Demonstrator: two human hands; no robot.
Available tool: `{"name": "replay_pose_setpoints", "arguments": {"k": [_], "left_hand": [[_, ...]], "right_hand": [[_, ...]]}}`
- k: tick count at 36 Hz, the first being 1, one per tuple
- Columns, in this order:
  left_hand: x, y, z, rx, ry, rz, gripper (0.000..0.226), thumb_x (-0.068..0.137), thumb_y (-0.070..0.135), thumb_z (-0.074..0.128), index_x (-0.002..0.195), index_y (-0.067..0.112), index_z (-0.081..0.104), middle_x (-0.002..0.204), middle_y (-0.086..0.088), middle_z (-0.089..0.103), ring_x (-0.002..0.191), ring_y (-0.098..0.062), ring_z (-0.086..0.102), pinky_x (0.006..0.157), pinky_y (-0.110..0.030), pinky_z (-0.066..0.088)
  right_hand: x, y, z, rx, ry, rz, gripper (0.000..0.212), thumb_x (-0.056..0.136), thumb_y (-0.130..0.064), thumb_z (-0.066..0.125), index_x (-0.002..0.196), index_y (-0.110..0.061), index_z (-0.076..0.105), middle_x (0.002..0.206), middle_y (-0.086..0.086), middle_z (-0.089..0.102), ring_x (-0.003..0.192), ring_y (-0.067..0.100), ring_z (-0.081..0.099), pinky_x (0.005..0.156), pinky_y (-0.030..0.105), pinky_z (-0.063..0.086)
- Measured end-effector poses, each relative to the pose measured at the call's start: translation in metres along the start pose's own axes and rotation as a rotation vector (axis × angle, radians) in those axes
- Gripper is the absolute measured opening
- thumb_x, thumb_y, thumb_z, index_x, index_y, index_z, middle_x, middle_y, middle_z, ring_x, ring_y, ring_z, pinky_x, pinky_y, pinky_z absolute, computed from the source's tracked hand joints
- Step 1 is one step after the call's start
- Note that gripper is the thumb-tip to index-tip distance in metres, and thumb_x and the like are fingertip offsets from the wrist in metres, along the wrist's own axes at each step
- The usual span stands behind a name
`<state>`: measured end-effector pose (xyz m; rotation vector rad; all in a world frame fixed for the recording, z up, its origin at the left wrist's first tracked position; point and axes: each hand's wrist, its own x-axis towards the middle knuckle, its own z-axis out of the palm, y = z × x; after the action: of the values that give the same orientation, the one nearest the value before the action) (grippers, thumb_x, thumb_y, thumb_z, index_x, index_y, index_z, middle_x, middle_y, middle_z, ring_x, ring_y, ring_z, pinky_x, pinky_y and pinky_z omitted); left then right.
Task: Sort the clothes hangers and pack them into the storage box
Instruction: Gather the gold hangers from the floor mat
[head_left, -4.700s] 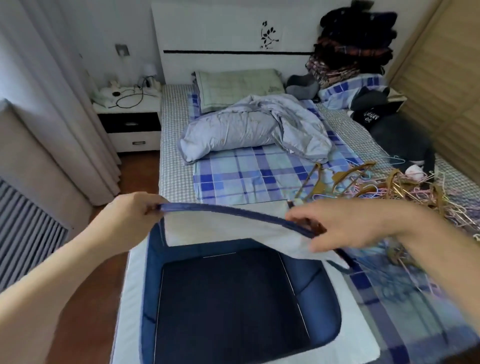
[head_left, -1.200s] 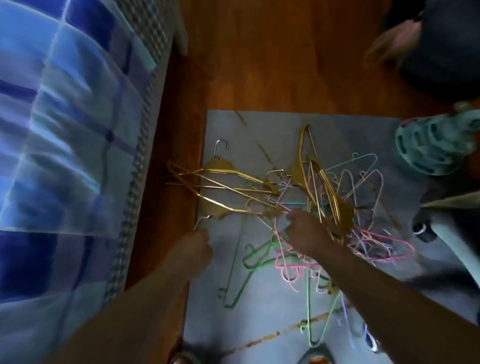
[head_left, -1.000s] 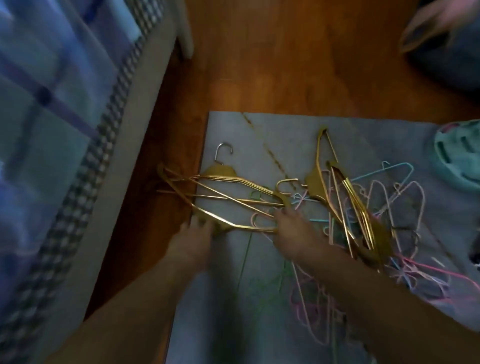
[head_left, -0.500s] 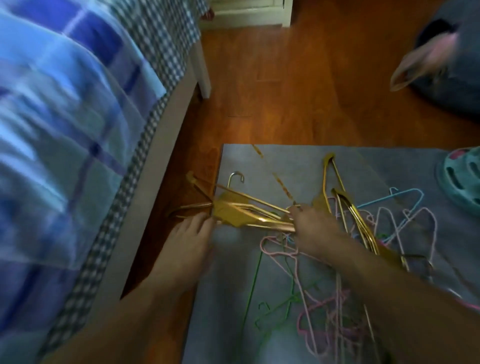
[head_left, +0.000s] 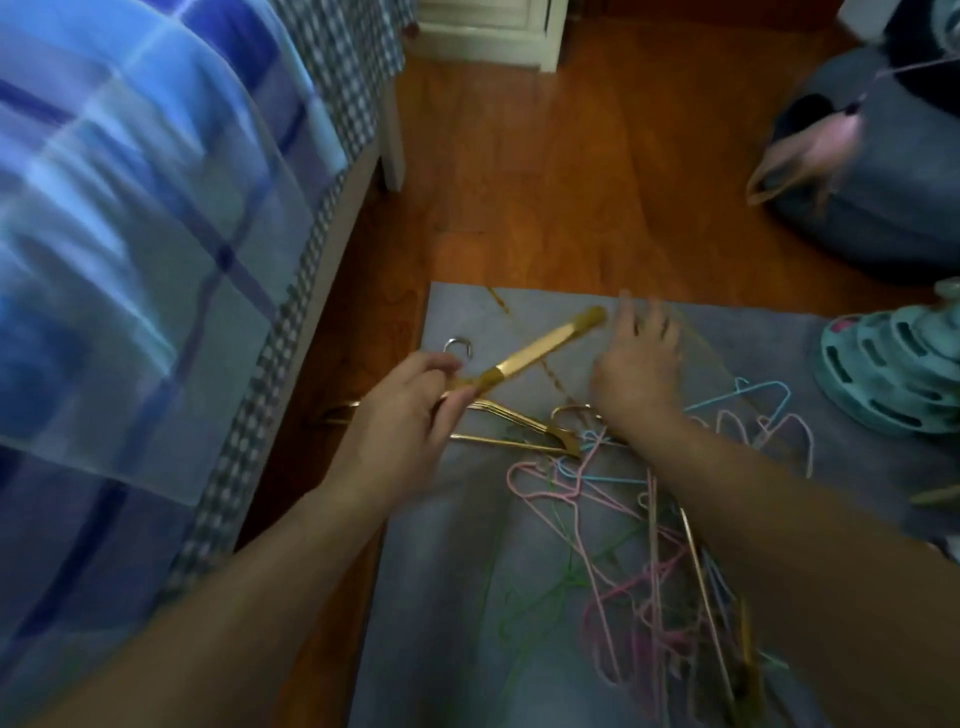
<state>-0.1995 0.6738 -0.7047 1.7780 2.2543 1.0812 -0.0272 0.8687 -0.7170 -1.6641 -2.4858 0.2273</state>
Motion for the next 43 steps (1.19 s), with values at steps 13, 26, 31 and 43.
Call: {"name": "replay_pose_setpoints", "arguments": {"k": [13, 26, 31, 43], "left_hand": [[-0.006, -0.025, 0.016, -0.503, 0.262, -0.825, 0.038, 0.105, 0.046, 0.045, 0.095, 0.018, 0.069, 0.084, 0.001, 0.077, 0.086, -0.019, 0.075, 0.089, -0.049, 0.058], [-0.001, -0.009, -0.007, -0.669, 0.173, -0.848, 0.033, 0.109, 0.028, 0.041, 0.114, 0.009, 0.068, 0.077, -0.004, 0.074, 0.08, -0.015, 0.072, 0.101, -0.04, 0.045], [0.048, 0.004, -0.006, -0.854, 0.232, -0.725, 0.025, 0.105, 0.015, 0.045, 0.116, 0.002, 0.065, 0.071, -0.005, 0.07, 0.067, -0.011, 0.069, 0.09, -0.031, 0.048], [0.084, 0.011, 0.011, -1.128, 0.292, -0.662, 0.028, 0.106, 0.017, 0.05, 0.124, 0.001, 0.065, 0.105, -0.01, 0.069, 0.094, -0.017, 0.064, 0.076, -0.022, 0.058]], "right_hand": [[-0.04, 0.032, 0.163, -0.244, -0.448, -0.401, 0.088, 0.088, -0.031, 0.072, 0.155, -0.014, 0.017, 0.15, 0.014, 0.036, 0.133, 0.035, 0.043, 0.103, 0.045, 0.042], [-0.003, 0.003, 0.116, -0.126, -0.529, -0.198, 0.016, 0.089, -0.024, 0.062, 0.093, -0.01, 0.067, 0.083, 0.007, 0.066, 0.087, 0.028, 0.07, 0.063, 0.029, 0.048], [0.029, 0.014, 0.054, 0.116, -0.319, -0.027, 0.047, 0.083, -0.053, 0.072, 0.069, -0.011, 0.058, 0.063, 0.007, 0.055, 0.06, 0.026, 0.059, 0.052, 0.03, 0.042], [0.019, -0.009, 0.0, 0.787, -0.167, -0.141, 0.018, 0.088, -0.016, 0.072, 0.091, -0.011, 0.055, 0.115, 0.0, 0.049, 0.089, 0.022, 0.065, 0.067, 0.032, 0.058]]}}
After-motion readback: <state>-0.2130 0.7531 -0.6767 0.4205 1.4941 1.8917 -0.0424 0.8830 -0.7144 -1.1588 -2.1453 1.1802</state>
